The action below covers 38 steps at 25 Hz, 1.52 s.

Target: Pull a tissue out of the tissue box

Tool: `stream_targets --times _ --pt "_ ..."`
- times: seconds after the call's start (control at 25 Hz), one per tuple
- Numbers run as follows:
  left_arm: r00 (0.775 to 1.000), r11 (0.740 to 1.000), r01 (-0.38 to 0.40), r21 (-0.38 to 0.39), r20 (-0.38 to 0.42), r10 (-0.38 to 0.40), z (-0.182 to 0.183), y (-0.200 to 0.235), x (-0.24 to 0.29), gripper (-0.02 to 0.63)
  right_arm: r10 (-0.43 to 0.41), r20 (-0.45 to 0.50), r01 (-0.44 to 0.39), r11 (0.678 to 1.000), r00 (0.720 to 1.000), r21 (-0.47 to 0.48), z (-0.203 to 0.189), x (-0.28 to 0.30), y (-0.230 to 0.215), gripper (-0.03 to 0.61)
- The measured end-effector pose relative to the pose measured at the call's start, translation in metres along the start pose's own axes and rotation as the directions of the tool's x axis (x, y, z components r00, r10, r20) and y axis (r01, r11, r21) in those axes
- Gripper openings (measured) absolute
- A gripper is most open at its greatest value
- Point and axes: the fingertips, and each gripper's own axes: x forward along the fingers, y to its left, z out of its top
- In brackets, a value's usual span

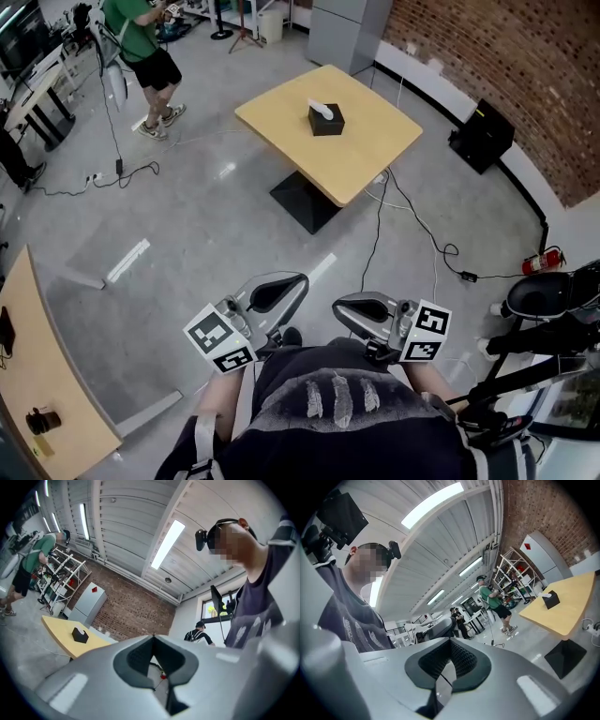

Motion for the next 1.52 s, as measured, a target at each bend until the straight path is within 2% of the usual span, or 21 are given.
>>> stream_targets --times 0.12,0.28,0.52,0.68,0.84,1.0,1.12,1.28,1.52 --pt "0.999 0.999 -0.031 -0.031 0.039 0.032 0.001 0.015 -0.013 0.003 0.017 -0.07 -0.019 0.999 0.997 -0.036 -0.003 0.015 0.002 -0.002" --pt "0.996 0.996 -0.06 -0.072 0.058 0.064 -0.006 0.023 -0.022 0.003 0.031 -0.114 -0.035 0.999 0.993 -0.029 -0.008 0.025 -0.003 -0.002" --pt "0.992 0.992 -0.114 -0.06 0.043 0.117 0.0 0.036 -0.026 0.003 0.093 -0.134 -0.098 0.995 0.987 -0.026 -0.008 0.042 -0.012 -0.002" --pt "0.99 0.99 -0.142 -0.02 0.009 0.143 0.005 0.044 -0.015 0.003 0.108 -0.102 -0.111 0.994 0.989 -0.019 0.004 0.044 -0.03 -0.002" --pt "0.99 0.99 -0.138 -0.025 -0.017 0.138 0.007 0.052 0.015 0.001 0.128 -0.068 -0.127 0.992 0.989 0.02 0.019 0.036 -0.055 -0.002" --pt "0.99 0.992 -0.127 0.016 -0.058 0.128 0.009 0.059 0.056 -0.003 0.094 -0.041 -0.093 0.995 0.995 0.021 0.033 0.018 -0.085 -0.002" --pt "0.99 0.994 -0.112 0.005 -0.083 0.112 0.005 0.062 0.084 -0.005 0.07 -0.021 -0.07 0.997 0.997 0.021 0.042 -0.001 -0.102 -0.002" --pt "0.986 0.996 -0.084 0.0 -0.146 0.083 -0.005 0.064 0.124 -0.005 0.068 0.02 -0.069 0.996 0.998 0.051 0.051 -0.024 -0.122 -0.002" --pt "0.979 0.998 -0.061 0.014 -0.192 0.063 -0.012 0.064 0.181 -0.003 0.071 0.061 -0.077 0.992 0.996 0.098 0.066 -0.06 -0.156 -0.002"
